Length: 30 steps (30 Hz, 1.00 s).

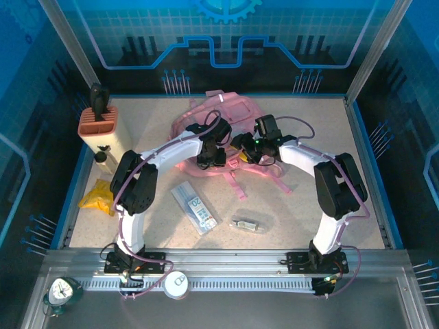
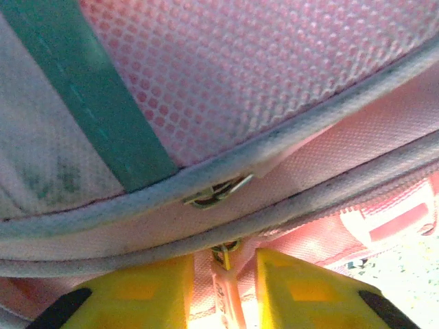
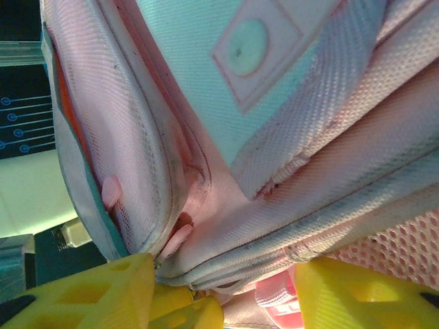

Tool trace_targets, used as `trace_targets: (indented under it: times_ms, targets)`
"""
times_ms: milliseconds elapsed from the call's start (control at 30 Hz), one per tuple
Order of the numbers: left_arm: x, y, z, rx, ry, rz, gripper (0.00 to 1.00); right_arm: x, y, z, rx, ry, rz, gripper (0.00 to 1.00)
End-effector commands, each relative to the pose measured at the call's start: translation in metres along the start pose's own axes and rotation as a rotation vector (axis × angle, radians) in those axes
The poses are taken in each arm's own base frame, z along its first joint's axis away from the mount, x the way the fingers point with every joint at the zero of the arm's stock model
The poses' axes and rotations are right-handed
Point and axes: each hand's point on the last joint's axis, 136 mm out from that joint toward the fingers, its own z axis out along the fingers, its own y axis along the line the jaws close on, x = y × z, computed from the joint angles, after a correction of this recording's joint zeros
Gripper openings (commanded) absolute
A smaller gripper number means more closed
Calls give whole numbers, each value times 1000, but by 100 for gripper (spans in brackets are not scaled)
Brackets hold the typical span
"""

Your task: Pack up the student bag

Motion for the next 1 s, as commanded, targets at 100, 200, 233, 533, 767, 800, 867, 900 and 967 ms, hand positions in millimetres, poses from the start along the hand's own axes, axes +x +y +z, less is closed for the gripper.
trace_targets:
  times_ms: [100, 200, 233, 533, 767, 800, 867, 900, 967]
  targets:
    - [-4, -5, 12, 5, -9, 8, 32, -10, 11, 1, -32, -30, -35, 53]
    - [0, -14, 14, 30, 8, 5, 31, -12, 14, 0, -38, -37, -40, 51]
    - [2, -13, 14, 15, 9, 3, 31, -12, 14, -1, -38, -38, -42, 50]
    - [21, 4, 5, -54, 27, -53, 27, -6, 17, 2, -36, -25, -52, 50]
    - [12, -13, -12, 24, -11, -53, 6, -4, 10, 24, -20, -11, 2, 50]
    - [9, -13, -15, 18, -16, -48, 4, -7, 8, 27, -14, -14, 10, 48]
    - [3, -15, -25, 5, -46, -30, 0, -15, 11, 29, -30, -30, 10, 44]
    - [2, -14, -29, 0, -54, -27, 0, -18, 10, 30, -22, -37, 7, 42]
    - [0, -14, -40, -5, -75, -20, 0, -25, 8, 28, -7, -48, -1, 36]
